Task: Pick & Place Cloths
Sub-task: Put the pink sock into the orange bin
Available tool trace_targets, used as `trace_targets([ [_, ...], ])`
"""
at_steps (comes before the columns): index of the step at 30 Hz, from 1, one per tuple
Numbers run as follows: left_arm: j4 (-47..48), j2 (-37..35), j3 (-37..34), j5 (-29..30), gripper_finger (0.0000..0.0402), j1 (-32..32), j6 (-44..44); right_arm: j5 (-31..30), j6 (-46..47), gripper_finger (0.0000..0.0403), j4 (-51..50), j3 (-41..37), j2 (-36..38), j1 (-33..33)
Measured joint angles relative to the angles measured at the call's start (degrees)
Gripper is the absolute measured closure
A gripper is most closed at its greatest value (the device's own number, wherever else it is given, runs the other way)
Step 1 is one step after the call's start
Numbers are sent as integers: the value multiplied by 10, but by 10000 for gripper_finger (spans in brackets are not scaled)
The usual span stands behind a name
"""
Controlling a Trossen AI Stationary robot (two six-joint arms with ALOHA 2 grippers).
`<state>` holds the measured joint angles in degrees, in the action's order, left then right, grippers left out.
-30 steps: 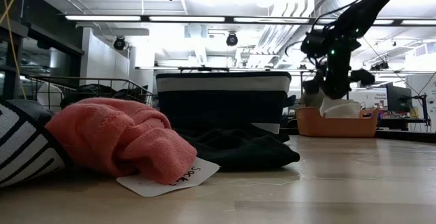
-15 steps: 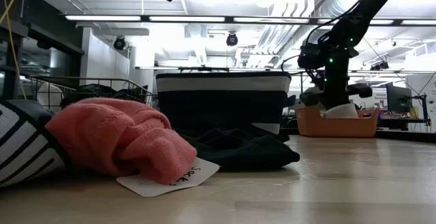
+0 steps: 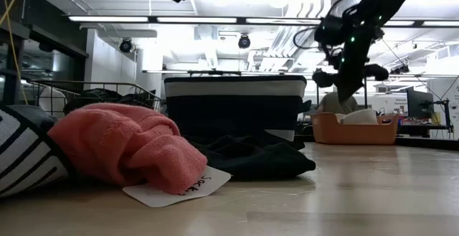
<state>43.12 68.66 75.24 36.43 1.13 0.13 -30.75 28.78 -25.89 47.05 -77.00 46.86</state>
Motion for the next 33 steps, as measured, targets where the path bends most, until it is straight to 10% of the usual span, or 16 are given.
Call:
trace_targets([
  [21, 131, -25, -162, -49, 108, 0, -275, 7, -14, 202, -75, 0, 122, -215],
  [33, 132, -26, -296, -147, 108, 0, -527, 2, 18, 186, -85, 0, 129, -292],
])
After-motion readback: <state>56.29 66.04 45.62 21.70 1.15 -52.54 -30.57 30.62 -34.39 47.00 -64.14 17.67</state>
